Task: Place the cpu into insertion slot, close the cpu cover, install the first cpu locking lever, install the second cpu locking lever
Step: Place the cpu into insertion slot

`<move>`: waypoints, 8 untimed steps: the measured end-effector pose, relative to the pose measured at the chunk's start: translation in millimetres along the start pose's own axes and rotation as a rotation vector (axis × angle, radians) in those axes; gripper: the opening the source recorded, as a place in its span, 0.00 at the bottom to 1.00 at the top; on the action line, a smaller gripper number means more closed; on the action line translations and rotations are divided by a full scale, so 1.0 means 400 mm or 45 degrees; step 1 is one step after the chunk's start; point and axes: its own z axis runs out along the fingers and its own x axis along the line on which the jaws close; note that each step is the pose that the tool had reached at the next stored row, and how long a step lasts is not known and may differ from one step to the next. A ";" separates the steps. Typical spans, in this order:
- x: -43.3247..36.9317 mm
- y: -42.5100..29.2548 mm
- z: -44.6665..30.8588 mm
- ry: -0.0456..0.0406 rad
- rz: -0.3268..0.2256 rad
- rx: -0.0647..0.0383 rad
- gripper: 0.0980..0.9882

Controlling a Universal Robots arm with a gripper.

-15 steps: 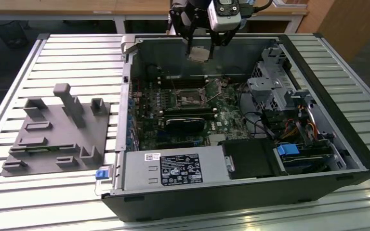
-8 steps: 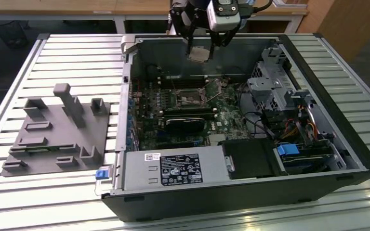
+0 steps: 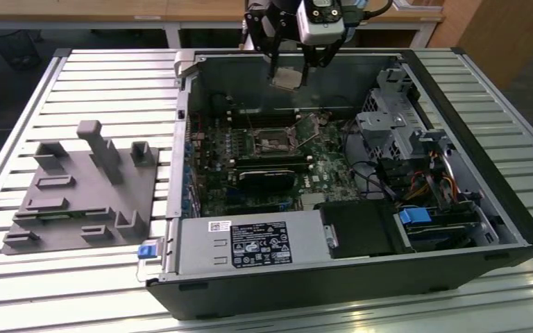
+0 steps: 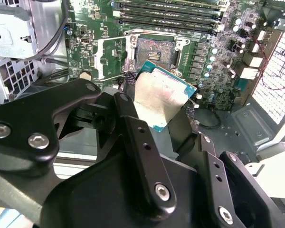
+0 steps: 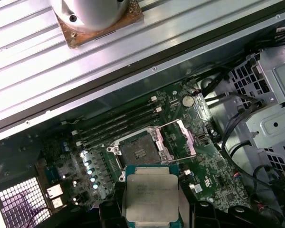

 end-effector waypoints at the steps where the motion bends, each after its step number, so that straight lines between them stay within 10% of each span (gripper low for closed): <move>1: 0.000 0.000 0.000 0.000 0.004 0.000 0.48; 8: 0.000 0.000 0.000 -0.003 0.032 -0.001 0.48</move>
